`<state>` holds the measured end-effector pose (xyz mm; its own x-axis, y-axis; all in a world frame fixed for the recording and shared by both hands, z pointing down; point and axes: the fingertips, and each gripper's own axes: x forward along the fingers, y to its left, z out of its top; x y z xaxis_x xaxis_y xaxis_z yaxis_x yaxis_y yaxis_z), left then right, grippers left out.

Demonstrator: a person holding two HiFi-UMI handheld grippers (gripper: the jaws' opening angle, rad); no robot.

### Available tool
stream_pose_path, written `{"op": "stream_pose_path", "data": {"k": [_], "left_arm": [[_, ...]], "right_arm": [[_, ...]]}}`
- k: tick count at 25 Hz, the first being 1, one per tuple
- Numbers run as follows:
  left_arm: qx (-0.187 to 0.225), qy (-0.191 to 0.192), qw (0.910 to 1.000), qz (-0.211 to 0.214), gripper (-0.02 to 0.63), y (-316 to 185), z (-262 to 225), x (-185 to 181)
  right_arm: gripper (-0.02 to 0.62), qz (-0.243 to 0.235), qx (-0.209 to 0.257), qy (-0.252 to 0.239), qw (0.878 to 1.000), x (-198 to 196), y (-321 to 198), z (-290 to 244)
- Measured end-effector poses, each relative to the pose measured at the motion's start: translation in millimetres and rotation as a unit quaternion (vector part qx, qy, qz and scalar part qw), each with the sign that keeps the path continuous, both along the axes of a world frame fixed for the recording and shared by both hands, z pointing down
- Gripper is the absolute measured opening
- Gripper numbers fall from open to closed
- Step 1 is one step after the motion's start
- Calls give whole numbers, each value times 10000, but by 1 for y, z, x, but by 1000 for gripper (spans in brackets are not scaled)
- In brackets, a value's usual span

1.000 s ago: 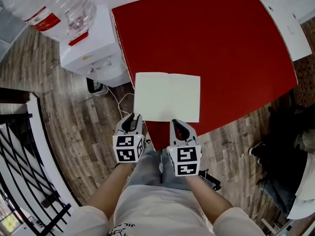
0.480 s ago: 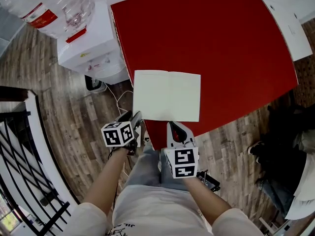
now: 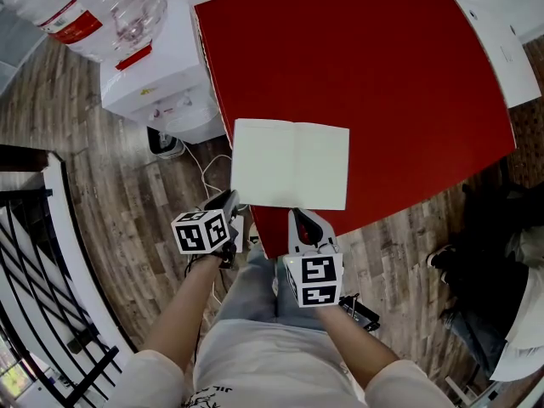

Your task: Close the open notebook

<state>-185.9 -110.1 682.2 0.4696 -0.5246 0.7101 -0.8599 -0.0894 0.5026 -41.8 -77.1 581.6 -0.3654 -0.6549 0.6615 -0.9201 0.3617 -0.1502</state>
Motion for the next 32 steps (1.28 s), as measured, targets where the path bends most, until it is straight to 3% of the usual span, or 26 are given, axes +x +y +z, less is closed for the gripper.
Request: {"op": "stream_pose_path", "data": {"k": [8, 12, 18, 24, 32], "left_arm": [[208, -180, 9996, -20, 33, 0, -24, -1], [569, -224, 9980, 150, 27, 1, -62, 9], [966, -247, 9936, 528, 21, 3, -105, 36], [1118, 45, 9900, 860, 21, 6, -133, 73], [1405, 49, 9755, 1693, 21, 10, -148, 142]], "right_arm": [[6, -20, 45, 46, 10000, -1, -2, -3], [6, 34, 111, 23, 9999, 3, -4, -8], [6, 184, 170, -21, 9997, 12, -5, -16], [5, 439, 235, -33, 9988, 33, -3, -23], [6, 1033, 254, 1, 9943, 85, 6, -26]]}}
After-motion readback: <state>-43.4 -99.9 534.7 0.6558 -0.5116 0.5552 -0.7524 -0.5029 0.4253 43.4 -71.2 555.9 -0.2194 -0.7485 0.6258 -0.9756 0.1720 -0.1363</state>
